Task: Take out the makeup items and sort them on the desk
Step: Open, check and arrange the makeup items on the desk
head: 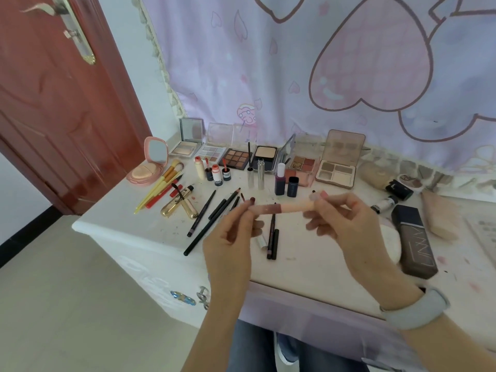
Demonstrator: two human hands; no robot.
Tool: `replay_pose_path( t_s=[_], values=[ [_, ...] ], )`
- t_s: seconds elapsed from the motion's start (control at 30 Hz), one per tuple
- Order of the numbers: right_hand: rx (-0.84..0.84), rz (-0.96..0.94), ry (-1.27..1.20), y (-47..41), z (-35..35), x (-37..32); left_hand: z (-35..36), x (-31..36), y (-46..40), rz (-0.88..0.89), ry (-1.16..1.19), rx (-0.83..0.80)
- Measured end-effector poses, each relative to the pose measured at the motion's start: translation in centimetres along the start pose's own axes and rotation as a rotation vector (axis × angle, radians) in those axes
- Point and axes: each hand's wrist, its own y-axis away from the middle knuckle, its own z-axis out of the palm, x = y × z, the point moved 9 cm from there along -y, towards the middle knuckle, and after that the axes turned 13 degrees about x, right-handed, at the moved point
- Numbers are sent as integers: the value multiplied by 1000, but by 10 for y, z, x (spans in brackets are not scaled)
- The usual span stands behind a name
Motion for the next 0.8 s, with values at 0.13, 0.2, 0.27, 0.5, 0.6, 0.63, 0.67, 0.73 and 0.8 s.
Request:
replay_pose_path(
  t_s=[0.13,0.2,0.27,0.5,0.6,0.63,0.67,0.73,0.8],
  values=[
    [-104,45,78,28,15,24,-22,8,3,122,26,205],
    [-75,103,15,31,12,31,-22,9,10,186,13,156],
    [-18,156,-58,26,5,34,-13,0,19,162,-26,7],
    [-45,131,-15,23,3,37,5,-16,38,238,-268,-205],
    [-69,95,-4,23,-1,35,11,-8,40,359,-363,-235],
    [-73,91,0,23,-3,34,13,-6,42,387,-387,-249],
    [-81,88,0,24,-5,34,14,-5,43,408,-409,-260],
    [-98,87,-5,26,-8,34,16,-5,45,438,-440,-278],
    [-112,50,-7,28,-10,29,16,-8,48,455,-480,-292]
  ],
)
